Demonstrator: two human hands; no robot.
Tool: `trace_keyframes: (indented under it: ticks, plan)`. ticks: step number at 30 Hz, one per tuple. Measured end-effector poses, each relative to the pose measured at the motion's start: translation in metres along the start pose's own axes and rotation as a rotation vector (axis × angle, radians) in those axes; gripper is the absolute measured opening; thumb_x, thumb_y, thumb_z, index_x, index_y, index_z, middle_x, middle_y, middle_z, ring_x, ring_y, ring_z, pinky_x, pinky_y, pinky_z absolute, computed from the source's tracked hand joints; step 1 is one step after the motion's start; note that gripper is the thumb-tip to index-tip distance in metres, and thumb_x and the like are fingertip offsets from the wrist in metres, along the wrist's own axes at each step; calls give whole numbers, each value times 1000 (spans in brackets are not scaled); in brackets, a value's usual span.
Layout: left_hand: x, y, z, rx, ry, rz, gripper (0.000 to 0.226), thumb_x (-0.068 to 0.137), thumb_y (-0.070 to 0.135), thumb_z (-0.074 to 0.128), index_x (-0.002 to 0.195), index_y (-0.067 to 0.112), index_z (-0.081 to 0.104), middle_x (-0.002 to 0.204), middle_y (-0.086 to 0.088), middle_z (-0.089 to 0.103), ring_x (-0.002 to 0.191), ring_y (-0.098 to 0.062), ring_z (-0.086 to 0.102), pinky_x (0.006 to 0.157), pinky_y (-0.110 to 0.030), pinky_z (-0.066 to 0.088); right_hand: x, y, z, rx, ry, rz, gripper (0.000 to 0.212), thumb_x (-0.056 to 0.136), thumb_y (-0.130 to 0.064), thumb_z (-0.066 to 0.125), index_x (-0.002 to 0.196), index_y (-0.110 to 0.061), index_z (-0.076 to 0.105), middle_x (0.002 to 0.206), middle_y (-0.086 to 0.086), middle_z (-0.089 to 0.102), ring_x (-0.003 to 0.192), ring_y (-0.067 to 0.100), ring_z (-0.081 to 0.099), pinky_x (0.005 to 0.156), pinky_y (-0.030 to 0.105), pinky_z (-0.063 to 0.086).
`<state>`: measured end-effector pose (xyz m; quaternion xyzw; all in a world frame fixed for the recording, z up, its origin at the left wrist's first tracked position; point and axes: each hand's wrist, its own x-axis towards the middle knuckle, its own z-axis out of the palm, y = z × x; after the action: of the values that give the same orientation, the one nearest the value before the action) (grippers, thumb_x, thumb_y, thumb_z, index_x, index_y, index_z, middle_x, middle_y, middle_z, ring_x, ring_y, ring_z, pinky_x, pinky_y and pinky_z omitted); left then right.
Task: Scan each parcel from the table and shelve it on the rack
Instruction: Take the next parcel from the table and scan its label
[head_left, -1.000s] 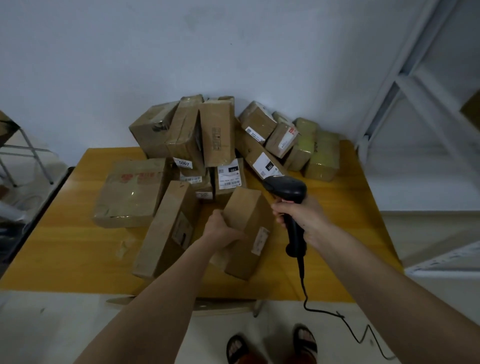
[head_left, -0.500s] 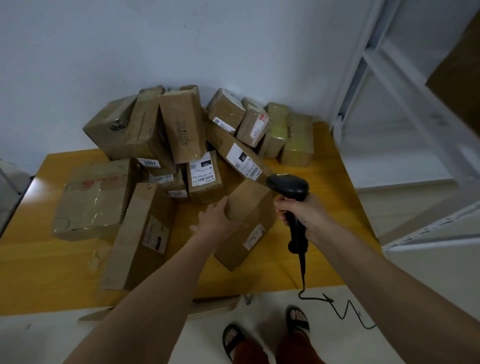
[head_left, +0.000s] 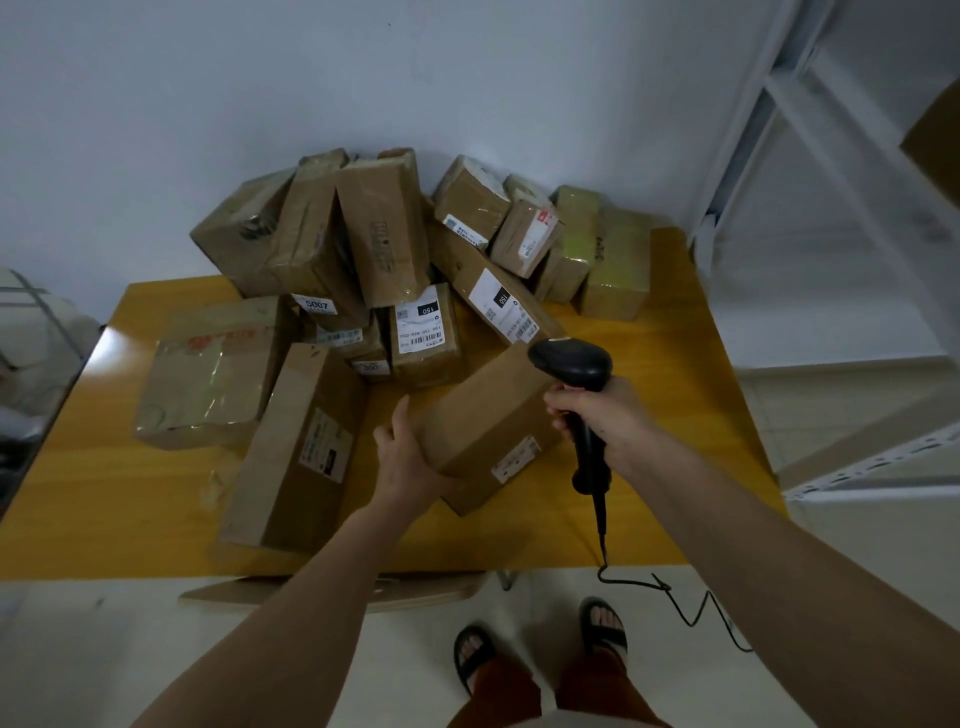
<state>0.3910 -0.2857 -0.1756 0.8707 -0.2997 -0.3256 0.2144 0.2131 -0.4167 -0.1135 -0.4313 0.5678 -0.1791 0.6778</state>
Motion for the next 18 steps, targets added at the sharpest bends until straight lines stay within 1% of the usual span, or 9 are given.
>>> trace_keyframes:
  ticks: [2, 4, 7, 9, 12, 14, 16, 18]
  plan:
    - [-4, -12, 7, -87, 31, -4, 133, 58, 13, 92, 153, 26, 0, 149, -7, 21, 138, -28, 27, 113, -49, 30, 1, 1, 1, -13, -5, 7, 7, 82, -4, 71, 87, -5, 67, 78, 9, 68, 62, 16, 61, 60, 26, 51]
    - [-4, -20, 12, -186, 56, -35, 136, 55, 14, 94, 153, 28, 0, 150, -6, 29, 138, -27, 32, 113, -49, 32, 2, 2, 2, -23, -11, 8, 9, 82, -4, 71, 90, -4, 67, 78, 10, 68, 61, 16, 61, 59, 26, 51]
    - [-1, -25, 17, -335, 31, -117, 138, 54, 6, 93, 153, 29, 0, 147, -6, 38, 137, -28, 35, 112, -51, 34, 2, 5, 3, -35, -23, 13, 8, 82, -3, 71, 89, -4, 66, 77, 10, 67, 60, 15, 60, 57, 25, 50]
    - [1, -29, 20, -342, -1, -147, 129, 56, 4, 92, 152, 24, 9, 145, -6, 41, 137, -29, 35, 110, -49, 36, 0, 6, 4, -39, -35, 19, 5, 83, -2, 70, 86, -4, 66, 76, 10, 66, 58, 15, 59, 55, 24, 49]
    - [5, -32, 24, -295, -35, -163, 106, 60, 7, 91, 144, 16, 28, 142, -6, 45, 134, -29, 39, 107, -47, 39, -4, 7, 2, -51, -41, 26, 5, 83, 0, 68, 84, -4, 65, 74, 10, 65, 58, 15, 58, 54, 23, 49]
    - [10, -27, 25, -334, -34, -172, 100, 62, 9, 91, 143, 15, 33, 142, -6, 46, 133, -28, 40, 107, -45, 39, -6, 7, -2, -60, -35, 20, 6, 83, 0, 68, 82, -4, 65, 73, 10, 64, 57, 15, 58, 54, 23, 48]
    - [13, -16, 20, -472, -19, -192, 95, 65, 12, 89, 143, 16, 35, 141, -5, 47, 131, -27, 43, 106, -45, 41, -8, 5, -6, -68, -20, 6, 5, 83, -1, 69, 81, -4, 65, 72, 10, 63, 57, 15, 57, 55, 24, 48]
    - [17, -3, 7, -706, -21, -238, 88, 71, 15, 85, 144, 20, 37, 136, -2, 49, 123, -27, 47, 98, -47, 44, -10, 1, -9, -56, 0, -3, 4, 83, -4, 70, 85, -4, 67, 72, 9, 64, 57, 15, 58, 55, 25, 49]
